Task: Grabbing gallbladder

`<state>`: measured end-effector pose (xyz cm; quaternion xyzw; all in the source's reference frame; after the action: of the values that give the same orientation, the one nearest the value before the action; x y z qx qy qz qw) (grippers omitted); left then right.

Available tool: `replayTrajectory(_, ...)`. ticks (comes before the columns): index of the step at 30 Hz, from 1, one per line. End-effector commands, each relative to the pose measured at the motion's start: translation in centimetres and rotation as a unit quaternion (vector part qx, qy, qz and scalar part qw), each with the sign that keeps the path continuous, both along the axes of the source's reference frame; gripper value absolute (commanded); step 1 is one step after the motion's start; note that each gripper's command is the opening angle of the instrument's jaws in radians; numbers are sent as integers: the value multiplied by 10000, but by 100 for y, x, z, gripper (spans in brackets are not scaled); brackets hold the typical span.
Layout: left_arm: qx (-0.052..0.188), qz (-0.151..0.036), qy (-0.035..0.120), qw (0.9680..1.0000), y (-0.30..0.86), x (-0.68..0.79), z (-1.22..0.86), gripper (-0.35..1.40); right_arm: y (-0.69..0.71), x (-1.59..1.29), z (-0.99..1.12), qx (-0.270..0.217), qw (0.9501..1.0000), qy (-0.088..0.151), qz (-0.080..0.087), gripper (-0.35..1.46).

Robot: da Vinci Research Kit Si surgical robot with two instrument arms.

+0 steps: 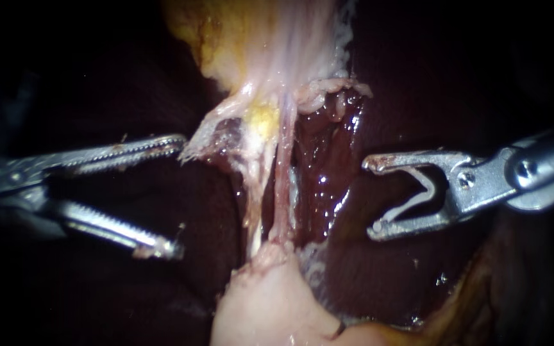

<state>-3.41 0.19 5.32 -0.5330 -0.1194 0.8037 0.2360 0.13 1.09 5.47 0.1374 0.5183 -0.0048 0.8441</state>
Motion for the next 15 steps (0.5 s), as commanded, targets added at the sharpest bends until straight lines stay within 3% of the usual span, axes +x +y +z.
replayTrajectory(1, -3, -36, 29, 10000, 3, 1, -1, 88, 0, 0, 0, -1, 10000, 0, -1, 50)
replayTrajectory(4, -43, -167, 131, 9998, 15, 1, -7, 84, 0, -1, 0, -1, 10000, 0, -1, 50)
replayTrajectory(8, 161, -486, 260, 9983, 37, -3, -11, 71, 0, -1, 0, -1, 10000, 0, -1, 50)
replayTrajectory(12, 408, -768, 328, 9957, 56, -16, 2, 44, 0, 0, 0, -1, 10000, 0, -2, 50)
replayTrajectory(15, 539, -909, 368, 9937, 62, -25, 17, 22, 0, 0, -1, -1, 10000, 1, -3, 50)
